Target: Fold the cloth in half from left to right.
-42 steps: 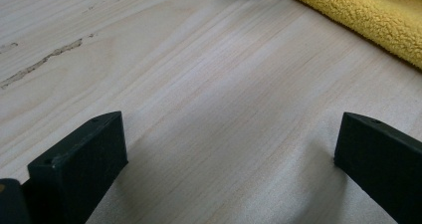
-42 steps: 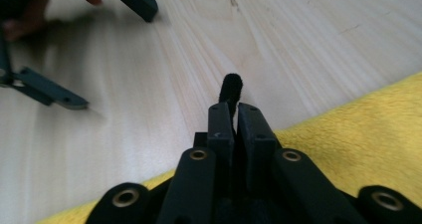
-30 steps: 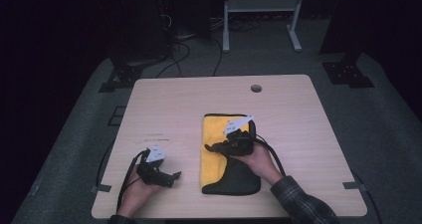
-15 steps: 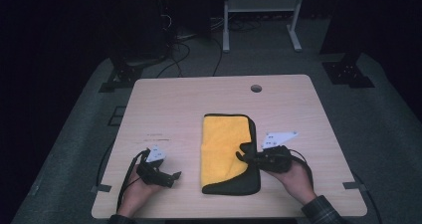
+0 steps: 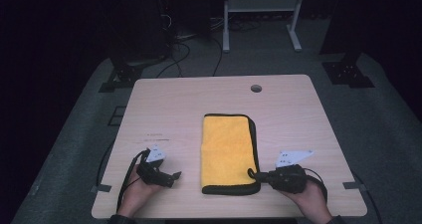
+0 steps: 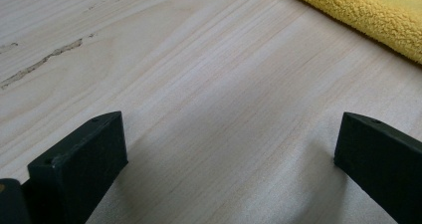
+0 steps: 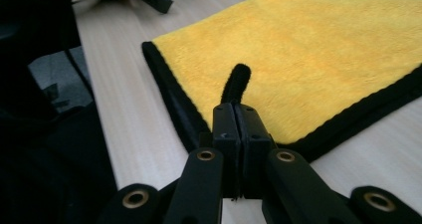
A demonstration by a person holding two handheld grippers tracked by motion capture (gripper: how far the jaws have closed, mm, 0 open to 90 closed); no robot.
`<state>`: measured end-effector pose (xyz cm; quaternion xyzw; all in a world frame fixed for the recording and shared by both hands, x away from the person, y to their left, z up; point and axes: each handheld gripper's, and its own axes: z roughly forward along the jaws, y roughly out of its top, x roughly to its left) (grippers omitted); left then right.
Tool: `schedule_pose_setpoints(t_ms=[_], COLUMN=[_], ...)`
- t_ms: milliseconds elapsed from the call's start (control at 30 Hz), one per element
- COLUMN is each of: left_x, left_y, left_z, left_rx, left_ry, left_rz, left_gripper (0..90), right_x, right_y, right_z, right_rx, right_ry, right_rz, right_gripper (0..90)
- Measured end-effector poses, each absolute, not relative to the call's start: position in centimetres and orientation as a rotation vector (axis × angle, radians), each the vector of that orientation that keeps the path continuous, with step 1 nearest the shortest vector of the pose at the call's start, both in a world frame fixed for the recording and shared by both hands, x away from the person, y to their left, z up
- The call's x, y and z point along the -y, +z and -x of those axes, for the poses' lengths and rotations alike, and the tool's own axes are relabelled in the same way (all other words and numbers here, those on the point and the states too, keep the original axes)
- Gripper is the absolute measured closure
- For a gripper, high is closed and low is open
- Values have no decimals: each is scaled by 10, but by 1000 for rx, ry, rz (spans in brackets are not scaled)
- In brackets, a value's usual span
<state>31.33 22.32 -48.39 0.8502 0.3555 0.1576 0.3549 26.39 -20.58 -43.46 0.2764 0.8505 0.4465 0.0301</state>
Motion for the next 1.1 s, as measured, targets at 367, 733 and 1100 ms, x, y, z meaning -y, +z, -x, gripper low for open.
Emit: schedule_pose_setpoints(t_ms=[367,733,1100], left_x=[-223,-223,-223], left_y=[-484,-484,-483], left_z=[-313,-313,-317], left_rx=[-918,-918,-917], left_ry=[407,407,404], left_rz=[-2198,-2198,-2200], left_gripper=[0,0,0], right_x=[211,248,271], right_y=[-457,-455,-453], right_z=[-254,-255,-291], right_rx=[-2730,-2617,-2450], right_ry=[1168,1197,1238], right_rz=[-872,-986,-1054], right_gripper=[882,462,230])
